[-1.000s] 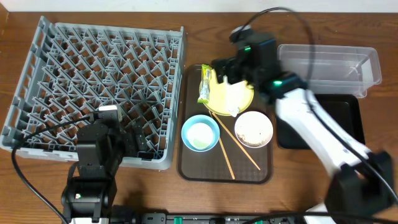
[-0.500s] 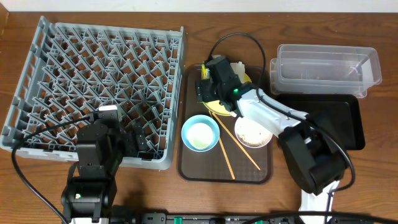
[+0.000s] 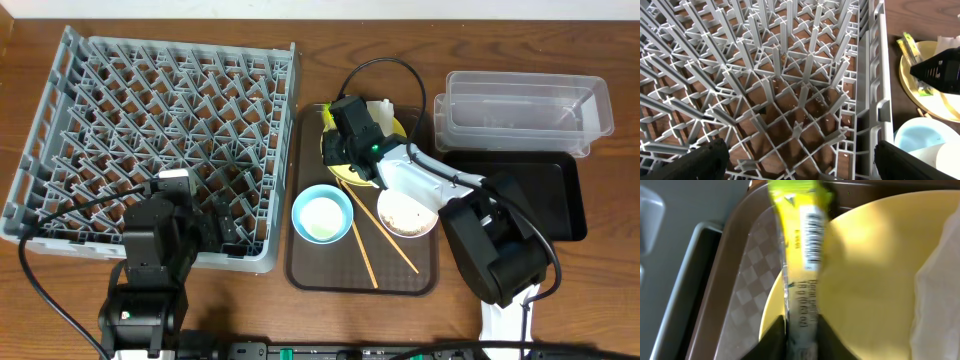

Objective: Sort waste into correct bins and load items into the dishwasher
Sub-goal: 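Reach the right gripper to the yellow plate and grasp the snack wrapper, then carry the wrapper with the right gripper and drop it into the clear bin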

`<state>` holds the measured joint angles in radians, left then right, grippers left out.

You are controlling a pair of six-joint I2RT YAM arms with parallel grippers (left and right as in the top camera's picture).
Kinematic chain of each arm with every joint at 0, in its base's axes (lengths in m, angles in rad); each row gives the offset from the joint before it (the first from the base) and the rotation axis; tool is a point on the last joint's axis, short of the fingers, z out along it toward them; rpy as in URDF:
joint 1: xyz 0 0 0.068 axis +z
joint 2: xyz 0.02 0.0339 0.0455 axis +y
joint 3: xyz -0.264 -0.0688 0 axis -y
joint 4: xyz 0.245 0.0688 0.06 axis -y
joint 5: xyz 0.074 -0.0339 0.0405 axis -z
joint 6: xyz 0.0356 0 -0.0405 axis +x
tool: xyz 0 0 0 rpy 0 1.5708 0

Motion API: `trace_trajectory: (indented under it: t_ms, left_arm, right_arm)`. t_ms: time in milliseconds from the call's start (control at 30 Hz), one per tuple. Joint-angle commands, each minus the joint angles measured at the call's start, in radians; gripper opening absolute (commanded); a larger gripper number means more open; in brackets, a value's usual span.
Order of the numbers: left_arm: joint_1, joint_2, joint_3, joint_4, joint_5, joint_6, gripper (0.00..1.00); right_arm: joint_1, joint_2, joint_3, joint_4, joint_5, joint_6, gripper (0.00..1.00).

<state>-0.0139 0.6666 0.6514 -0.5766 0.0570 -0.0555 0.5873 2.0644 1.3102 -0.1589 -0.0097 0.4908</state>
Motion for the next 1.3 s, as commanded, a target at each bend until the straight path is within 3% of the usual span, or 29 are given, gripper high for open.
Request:
trace_trajectory:
  t_ms: [0, 67, 467, 800, 1000, 1067, 1133, 1167, 1267]
  left_arm:
    - [0.005, -0.002, 0.025, 0.000, 0.003, -0.009, 0.96]
    - [0.005, -0.002, 0.025, -0.004, 0.003, -0.009, 0.96]
    - [0.005, -0.002, 0.025, -0.014, 0.003, -0.009, 0.96]
    - [0.005, -0.002, 0.025, -0.014, 0.003, -0.009, 0.96]
    - [0.005, -0.002, 0.025, -0.014, 0.003, -0.009, 0.96]
    - [0.005, -0.002, 0.025, -0.014, 0.003, -0.009, 0.96]
    - [0.005, -0.002, 0.025, -0.014, 0.003, -0.009, 0.96]
    - [0.005, -0.002, 0.025, -0.014, 0.003, -0.009, 0.96]
    - [0.005, -0.002, 0.025, -0.014, 0.003, -0.009, 0.96]
  right_arm:
    - [0.008, 0.001, 0.012, 0.003, 0.002, 0.010, 0.06]
    - [0.003, -0.008, 0.012, 0.003, 0.002, 0.010, 0.01]
    - [-0.163, -0.286, 0.012, -0.118, 0.130, -0.010, 0.01]
    - [-0.422, -0.386, 0.011, -0.293, 0.223, 0.421, 0.01]
    - [-0.493, -0.364, 0.011, -0.280, 0.223, 0.516, 0.02]
    - [-0.510, -0.364, 0.011, -0.251, 0.224, 0.491, 0.14]
    - [-0.524, -0.364, 0.011, -0.216, 0.222, 0.480, 0.46]
    - [-0.526, -0.364, 0.011, -0.204, 0.222, 0.479, 0.58]
    - [-0.528, -0.364, 0.011, -0.174, 0.214, 0.403, 0.78]
